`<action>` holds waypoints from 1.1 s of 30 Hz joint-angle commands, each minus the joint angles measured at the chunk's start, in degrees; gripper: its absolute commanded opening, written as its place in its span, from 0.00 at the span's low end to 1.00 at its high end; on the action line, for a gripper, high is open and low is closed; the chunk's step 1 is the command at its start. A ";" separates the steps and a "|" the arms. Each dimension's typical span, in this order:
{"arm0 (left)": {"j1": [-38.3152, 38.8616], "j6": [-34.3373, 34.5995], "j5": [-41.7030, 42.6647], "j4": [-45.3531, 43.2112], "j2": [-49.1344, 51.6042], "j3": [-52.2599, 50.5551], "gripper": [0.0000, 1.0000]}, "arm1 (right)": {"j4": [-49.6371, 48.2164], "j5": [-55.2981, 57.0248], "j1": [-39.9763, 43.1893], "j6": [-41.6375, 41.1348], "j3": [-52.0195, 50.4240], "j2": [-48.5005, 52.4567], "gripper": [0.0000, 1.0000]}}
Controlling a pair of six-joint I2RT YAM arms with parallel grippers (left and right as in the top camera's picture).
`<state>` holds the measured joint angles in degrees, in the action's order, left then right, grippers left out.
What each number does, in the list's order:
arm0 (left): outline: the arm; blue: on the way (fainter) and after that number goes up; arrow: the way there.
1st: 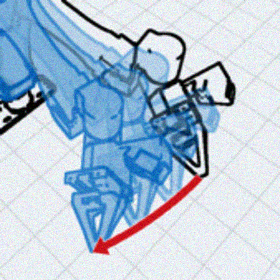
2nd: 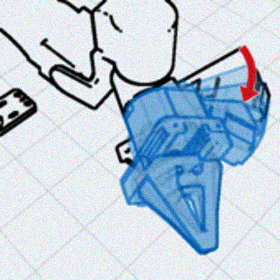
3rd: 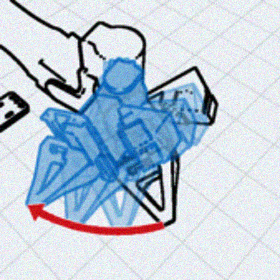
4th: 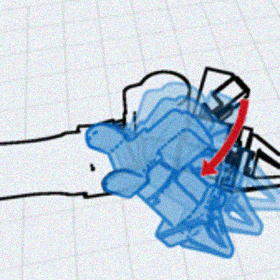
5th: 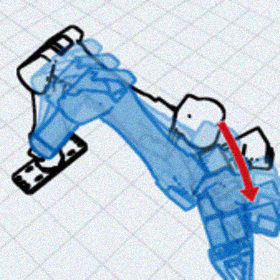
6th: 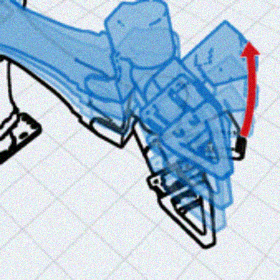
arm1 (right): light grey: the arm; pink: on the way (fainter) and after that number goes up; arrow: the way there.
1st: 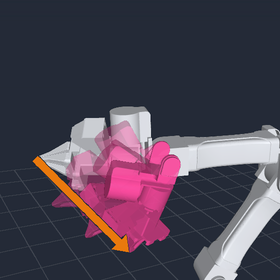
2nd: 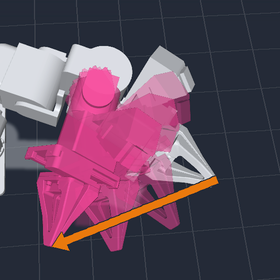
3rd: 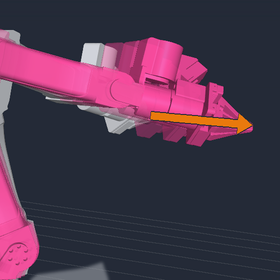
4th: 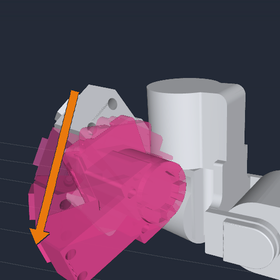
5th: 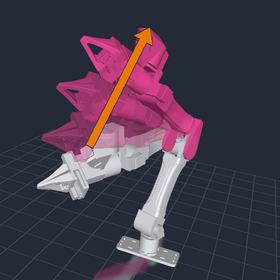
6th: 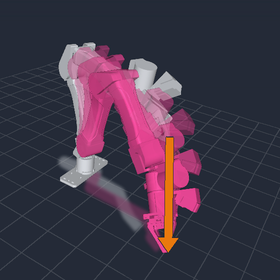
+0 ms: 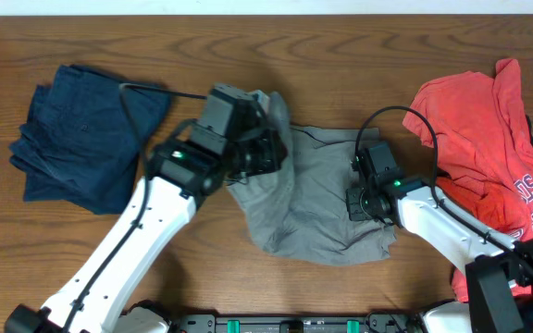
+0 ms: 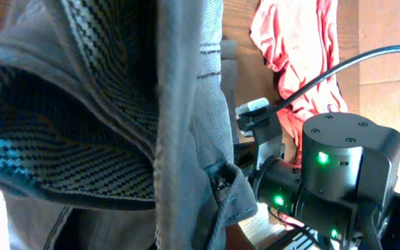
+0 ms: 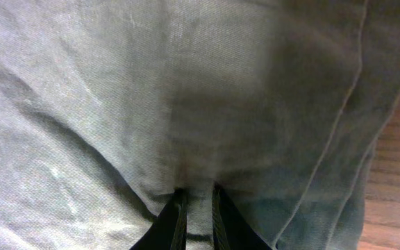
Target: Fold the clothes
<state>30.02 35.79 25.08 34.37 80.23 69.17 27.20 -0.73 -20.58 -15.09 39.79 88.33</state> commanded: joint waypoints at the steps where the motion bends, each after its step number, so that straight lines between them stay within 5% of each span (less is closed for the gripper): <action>1: 3.50 3.65 -1.77 -2.01 2.27 1.29 0.06 | -0.42 -1.22 0.26 -2.29 -3.63 2.12 0.13; 11: 12.13 17.14 -1.81 -13.99 7.87 1.29 0.06 | -1.07 -1.16 0.26 -5.51 -4.31 2.12 0.11; 21: 15.19 29.07 -1.81 -15.65 9.66 1.29 0.06 | -1.07 -0.33 0.26 -6.38 -4.31 2.12 0.12; 28: 15.19 25.55 -1.73 -15.63 9.64 1.29 0.31 | 1.33 1.05 2.14 -12.52 -2.89 0.07 0.20; 33: 11.87 11.47 -1.81 -15.58 9.62 1.31 0.36 | 12.28 6.82 9.42 -12.76 4.48 -8.15 0.26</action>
<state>44.14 56.55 23.44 18.98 89.69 69.17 37.43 0.89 -14.83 -26.00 40.56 84.38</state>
